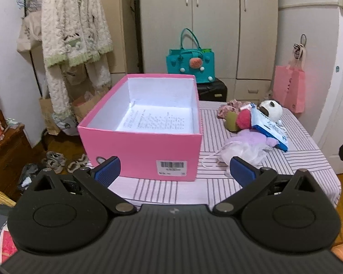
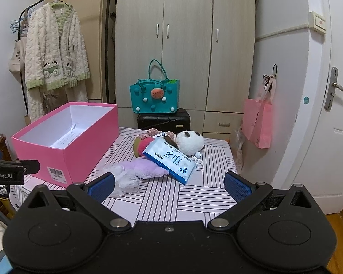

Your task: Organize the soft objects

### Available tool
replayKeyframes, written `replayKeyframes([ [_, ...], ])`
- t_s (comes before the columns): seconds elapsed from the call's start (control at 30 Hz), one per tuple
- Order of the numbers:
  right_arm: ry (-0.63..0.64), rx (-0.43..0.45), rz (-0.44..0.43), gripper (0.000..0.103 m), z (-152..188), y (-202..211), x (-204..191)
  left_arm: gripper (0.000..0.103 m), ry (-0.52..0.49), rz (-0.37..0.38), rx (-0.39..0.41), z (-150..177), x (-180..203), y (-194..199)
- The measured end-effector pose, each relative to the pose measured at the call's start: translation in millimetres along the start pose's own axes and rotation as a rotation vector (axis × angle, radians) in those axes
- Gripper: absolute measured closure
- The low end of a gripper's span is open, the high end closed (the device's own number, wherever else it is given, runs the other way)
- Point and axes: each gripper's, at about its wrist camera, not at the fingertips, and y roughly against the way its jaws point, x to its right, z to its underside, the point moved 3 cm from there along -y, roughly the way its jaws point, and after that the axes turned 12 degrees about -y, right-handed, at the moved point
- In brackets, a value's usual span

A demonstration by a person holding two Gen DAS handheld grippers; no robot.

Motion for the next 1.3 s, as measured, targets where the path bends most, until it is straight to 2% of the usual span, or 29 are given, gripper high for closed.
replayKeyframes([
  [0.33,0.014,0.017,-0.008,0.0,0,6,-2,0.0,-0.025,-0.042,-0.004,3,-4,-2],
  [0.57,0.01,0.011,-0.007,0.0,2,4,-3,0.0,-0.089,-0.095,0.015,6,3,1],
  [1.3,-0.009,-0.013,0.0,0.0,2,-8,5,0.0,-0.105,-0.058,-0.025,6,3,-5],
])
